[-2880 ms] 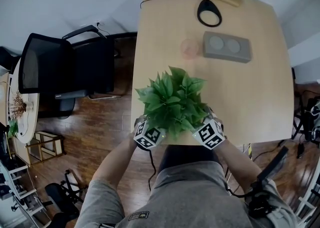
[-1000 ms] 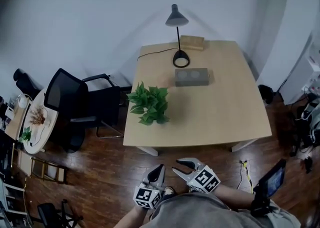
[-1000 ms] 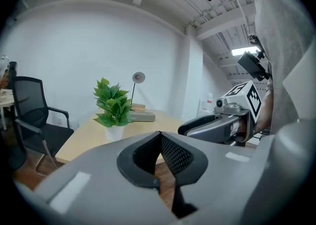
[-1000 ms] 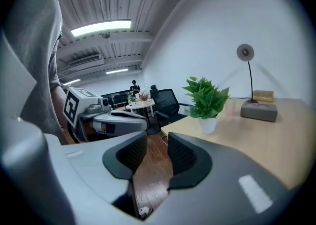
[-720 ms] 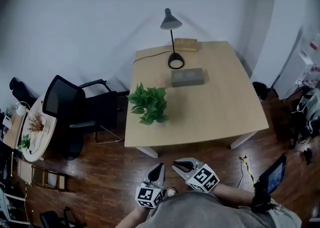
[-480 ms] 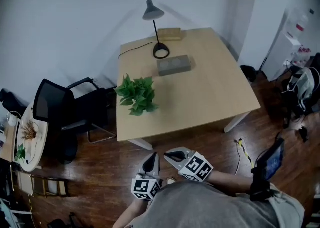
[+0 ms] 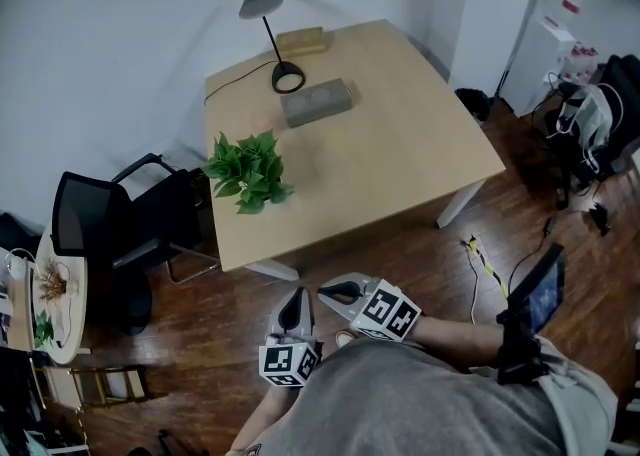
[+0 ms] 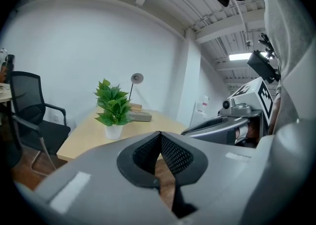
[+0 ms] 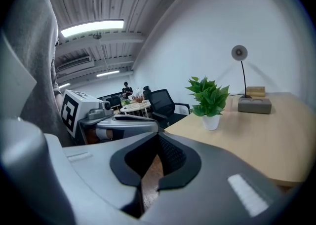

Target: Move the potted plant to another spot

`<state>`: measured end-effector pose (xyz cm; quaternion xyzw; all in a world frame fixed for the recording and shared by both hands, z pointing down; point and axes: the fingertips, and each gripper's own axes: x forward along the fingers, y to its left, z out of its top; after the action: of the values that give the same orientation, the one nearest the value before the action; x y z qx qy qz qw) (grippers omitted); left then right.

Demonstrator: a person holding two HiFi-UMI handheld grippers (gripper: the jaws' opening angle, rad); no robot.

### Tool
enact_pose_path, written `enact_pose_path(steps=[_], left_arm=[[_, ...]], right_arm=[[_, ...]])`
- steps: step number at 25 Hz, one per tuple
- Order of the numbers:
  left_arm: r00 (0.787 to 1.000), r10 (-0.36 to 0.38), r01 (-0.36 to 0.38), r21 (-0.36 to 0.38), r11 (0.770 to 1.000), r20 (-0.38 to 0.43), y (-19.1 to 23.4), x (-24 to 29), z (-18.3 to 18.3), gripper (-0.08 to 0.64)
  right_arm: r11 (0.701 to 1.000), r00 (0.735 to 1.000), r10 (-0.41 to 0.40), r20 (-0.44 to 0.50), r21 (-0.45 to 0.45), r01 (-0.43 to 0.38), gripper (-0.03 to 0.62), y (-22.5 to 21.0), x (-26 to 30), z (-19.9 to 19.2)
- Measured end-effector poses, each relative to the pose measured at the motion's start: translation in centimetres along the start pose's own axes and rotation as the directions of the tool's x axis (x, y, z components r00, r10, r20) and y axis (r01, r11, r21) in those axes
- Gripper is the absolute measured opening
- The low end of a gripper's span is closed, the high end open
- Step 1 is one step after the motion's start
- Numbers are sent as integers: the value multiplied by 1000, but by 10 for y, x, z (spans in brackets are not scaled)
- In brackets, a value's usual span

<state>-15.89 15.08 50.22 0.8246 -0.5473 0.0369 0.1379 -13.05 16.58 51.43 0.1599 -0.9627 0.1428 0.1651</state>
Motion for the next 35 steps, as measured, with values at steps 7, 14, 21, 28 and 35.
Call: enact_pose_path(steps=[7,14,21,28,35], left_arm=[[1000,5,-6,-8,1000,-10,-1,-1,-7,0],[1000,23,-23,-11,1000,-15,5,-2,-11,0],[999,50,-50,-12,999,-4,11,-7,-9,0],[998,54,-54,-9,998,-14,14,-6,-8,0],[999,42,-42,-3,999,-13,14,-6,-5,0]], right_arm=[[1000,1000,0,-5,17,0,6,1,-3,-5],[999,1000,-5,-1,36,5,6,-4,-1,-6],[999,1000,6,-2,36,-6,6,-2,1,-4],[999,1000,14,-15,29,-13,6,-4,1,-2],[1000,1000,8,-13,26,-8,6,-4,4,0]])
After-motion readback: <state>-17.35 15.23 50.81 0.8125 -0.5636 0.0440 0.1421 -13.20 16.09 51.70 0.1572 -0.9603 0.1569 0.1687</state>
